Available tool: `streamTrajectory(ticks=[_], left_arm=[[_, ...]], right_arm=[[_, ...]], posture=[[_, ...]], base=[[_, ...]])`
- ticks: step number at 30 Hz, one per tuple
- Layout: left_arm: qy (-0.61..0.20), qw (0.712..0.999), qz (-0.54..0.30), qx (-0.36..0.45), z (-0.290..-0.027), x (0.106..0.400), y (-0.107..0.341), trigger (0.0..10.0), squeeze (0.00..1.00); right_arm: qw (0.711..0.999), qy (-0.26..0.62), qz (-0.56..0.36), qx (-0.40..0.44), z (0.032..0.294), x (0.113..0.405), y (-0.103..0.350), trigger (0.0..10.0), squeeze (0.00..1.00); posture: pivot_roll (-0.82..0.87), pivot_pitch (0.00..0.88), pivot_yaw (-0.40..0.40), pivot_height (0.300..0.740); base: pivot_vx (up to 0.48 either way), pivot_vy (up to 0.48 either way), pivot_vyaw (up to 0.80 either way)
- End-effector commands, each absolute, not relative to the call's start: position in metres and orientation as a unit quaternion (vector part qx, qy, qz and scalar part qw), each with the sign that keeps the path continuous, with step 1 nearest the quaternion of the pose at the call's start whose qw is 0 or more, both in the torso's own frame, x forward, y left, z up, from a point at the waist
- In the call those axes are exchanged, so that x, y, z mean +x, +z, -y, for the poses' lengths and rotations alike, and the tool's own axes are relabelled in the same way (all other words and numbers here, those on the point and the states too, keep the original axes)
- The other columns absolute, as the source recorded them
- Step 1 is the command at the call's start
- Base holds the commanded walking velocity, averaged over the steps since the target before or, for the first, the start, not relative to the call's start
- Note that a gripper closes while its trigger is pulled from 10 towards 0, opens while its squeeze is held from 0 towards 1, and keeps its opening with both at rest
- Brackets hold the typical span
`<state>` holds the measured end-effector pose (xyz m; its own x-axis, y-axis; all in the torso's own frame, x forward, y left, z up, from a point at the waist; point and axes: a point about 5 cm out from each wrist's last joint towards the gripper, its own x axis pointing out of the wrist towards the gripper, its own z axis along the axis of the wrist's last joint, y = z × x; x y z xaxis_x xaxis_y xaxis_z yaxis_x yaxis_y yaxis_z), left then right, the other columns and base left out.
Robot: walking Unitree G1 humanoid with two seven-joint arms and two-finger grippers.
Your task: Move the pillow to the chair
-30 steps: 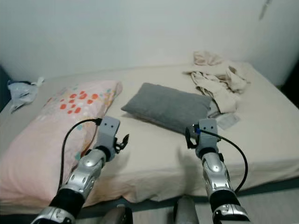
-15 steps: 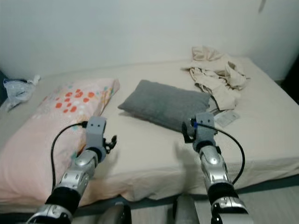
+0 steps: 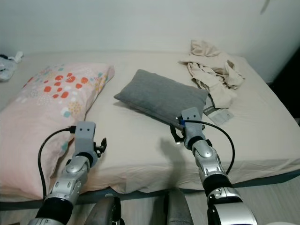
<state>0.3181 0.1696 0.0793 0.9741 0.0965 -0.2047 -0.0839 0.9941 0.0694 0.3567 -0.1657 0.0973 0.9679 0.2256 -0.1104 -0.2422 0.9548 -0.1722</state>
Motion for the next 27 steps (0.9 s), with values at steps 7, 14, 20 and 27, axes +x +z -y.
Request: streamTrajectory(ticks=[7, 14, 20, 27], left_arm=[[0.021, 0.993, -0.109, 0.041, -0.165, 0.315, 0.08, 10.0, 0.0], [0.006, 0.994, -0.1, 0.044, -0.163, 0.321, 0.091, 10.0, 0.0], [-0.012, 0.995, -0.087, 0.036, -0.161, 0.327, 0.103, 10.0, 0.0], [-0.072, 0.995, -0.069, -0.002, -0.153, 0.34, 0.122, 10.0, 0.0]], right_arm=[[0.989, 0.112, -0.049, -0.078, 0.168, 0.351, 0.088, 10.0, 0.0], [0.993, 0.087, -0.038, -0.067, 0.179, 0.353, 0.094, 10.0, 0.0], [0.995, 0.08, -0.027, -0.055, 0.184, 0.357, 0.101, 10.0, 0.0], [0.997, 0.054, -0.017, -0.05, 0.201, 0.365, 0.115, 10.0, 0.0]], posture=[[0.03, 0.226, -0.049, 0.588], [0.06, 0.238, -0.024, 0.588], [0.06, 0.246, -0.018, 0.578], [0.09, 0.284, 0.019, 0.573]], base=[[0.0, 0.0, 0.0], [0.0, 0.0, 0.0], [0.0, 0.0, 0.0], [0.0, 0.0, 0.0]])
